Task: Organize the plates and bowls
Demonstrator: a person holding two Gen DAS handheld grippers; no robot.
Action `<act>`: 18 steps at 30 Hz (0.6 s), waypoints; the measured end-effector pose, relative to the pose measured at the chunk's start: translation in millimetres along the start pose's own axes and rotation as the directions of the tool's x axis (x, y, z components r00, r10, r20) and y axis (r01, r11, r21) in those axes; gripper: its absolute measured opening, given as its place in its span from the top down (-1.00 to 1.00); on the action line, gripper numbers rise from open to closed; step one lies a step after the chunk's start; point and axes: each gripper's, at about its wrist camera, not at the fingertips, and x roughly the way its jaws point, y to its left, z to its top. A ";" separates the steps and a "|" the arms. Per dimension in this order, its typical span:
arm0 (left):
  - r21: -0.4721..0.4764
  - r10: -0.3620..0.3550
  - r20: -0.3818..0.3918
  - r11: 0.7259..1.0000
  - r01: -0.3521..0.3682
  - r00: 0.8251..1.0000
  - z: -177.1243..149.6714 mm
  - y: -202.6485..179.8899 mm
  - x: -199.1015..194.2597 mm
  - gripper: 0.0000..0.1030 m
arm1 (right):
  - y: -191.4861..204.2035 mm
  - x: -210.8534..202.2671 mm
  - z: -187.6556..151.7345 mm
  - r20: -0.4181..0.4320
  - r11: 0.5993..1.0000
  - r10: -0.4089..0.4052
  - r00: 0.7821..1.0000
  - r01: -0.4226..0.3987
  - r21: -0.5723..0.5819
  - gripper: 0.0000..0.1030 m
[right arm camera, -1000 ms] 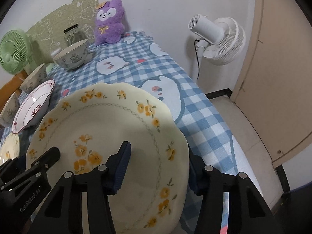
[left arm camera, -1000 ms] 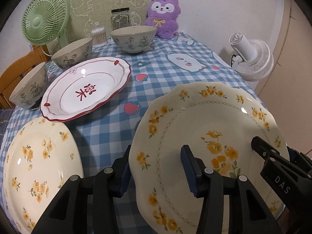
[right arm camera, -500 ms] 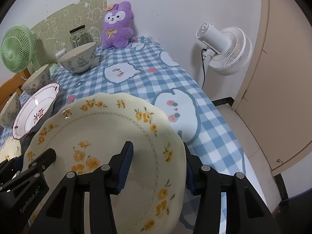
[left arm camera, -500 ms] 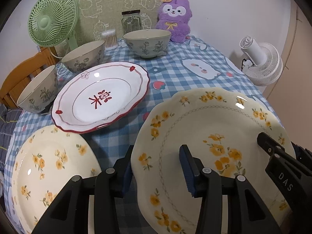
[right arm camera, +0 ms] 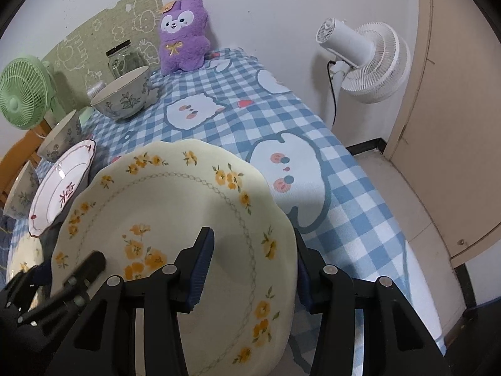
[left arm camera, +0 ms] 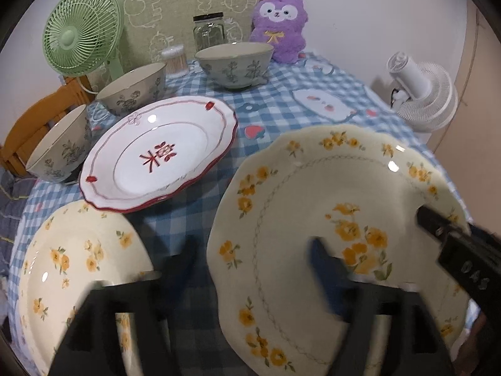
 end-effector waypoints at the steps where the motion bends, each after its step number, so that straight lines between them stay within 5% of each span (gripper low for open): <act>1: 0.005 -0.002 0.003 1.000 0.002 1.000 -1.0 -0.6 -0.7 -0.62 | 1.6 -3.9 0.0 0.019 1.000 -0.009 1.000 0.009 -0.013 0.00; 6: 0.001 -0.006 -0.003 1.000 0.006 1.000 -1.1 -0.2 -4.4 -0.65 | 8.3 -20.5 1.9 0.097 0.996 -0.050 0.994 0.057 -0.065 -0.57; 11: -0.025 0.002 0.009 1.000 -0.002 1.000 1.7 4.3 -13.9 -0.88 | 14.5 -35.3 1.9 0.129 0.995 -0.023 0.991 0.035 -0.097 -0.60; 18: -0.030 0.015 0.043 0.999 -0.014 0.999 1.9 10.7 -33.9 -0.88 | 21.5 -51.1 -0.1 0.136 0.994 -0.004 0.991 0.019 -0.108 -0.60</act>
